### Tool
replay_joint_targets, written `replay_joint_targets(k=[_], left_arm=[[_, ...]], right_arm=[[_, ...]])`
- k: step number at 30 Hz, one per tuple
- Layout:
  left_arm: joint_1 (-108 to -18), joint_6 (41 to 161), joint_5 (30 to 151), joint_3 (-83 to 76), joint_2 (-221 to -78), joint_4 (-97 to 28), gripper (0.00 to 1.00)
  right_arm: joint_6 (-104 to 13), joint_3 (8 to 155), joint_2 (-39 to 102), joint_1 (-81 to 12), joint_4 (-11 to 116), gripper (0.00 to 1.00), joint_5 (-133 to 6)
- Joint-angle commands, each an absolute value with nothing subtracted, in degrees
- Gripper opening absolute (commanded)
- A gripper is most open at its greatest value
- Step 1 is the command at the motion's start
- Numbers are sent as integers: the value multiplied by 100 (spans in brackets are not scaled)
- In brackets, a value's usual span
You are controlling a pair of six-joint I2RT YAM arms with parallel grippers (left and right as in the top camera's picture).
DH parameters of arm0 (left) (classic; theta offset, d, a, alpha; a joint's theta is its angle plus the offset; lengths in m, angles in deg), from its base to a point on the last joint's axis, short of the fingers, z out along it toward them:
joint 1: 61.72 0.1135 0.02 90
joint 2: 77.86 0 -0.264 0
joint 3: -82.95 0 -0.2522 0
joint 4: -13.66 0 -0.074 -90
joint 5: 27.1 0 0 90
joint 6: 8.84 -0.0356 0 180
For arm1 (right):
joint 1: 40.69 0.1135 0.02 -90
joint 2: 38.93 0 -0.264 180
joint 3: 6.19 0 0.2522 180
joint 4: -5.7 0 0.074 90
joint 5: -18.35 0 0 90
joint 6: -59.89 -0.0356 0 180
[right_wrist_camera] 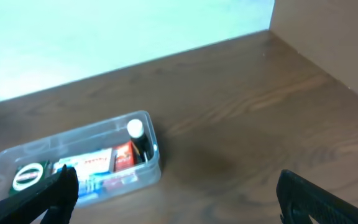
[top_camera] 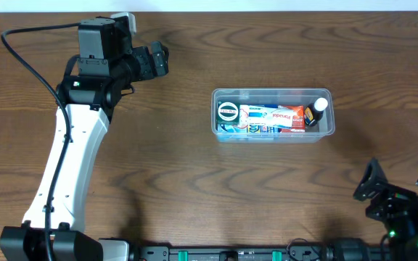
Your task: Pack container
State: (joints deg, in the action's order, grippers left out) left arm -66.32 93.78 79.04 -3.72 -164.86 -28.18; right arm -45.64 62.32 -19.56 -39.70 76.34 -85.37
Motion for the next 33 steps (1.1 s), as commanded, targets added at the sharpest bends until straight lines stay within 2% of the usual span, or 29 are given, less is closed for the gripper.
replay_joint_targets(k=[1, 12, 17, 33], left_arm=[[-6602, 9330, 7912, -332, -16418, -2816, 98], [-6602, 9328, 7912, -332, -16418, -2816, 98], [-6602, 9330, 7912, -335, -16418, -2816, 98], [-6602, 9328, 7912, -332, -16418, -2816, 98]], right_arm=[[-4597, 5309, -2375, -3911, 7068, 99, -8511], [-4597, 1932, -3523, -3913, 2828, 99, -7859], [-4597, 1089, -3866, -3913, 1713, 99, -7685], [-4291, 787, -3861, -3913, 2332, 99, -7569]])
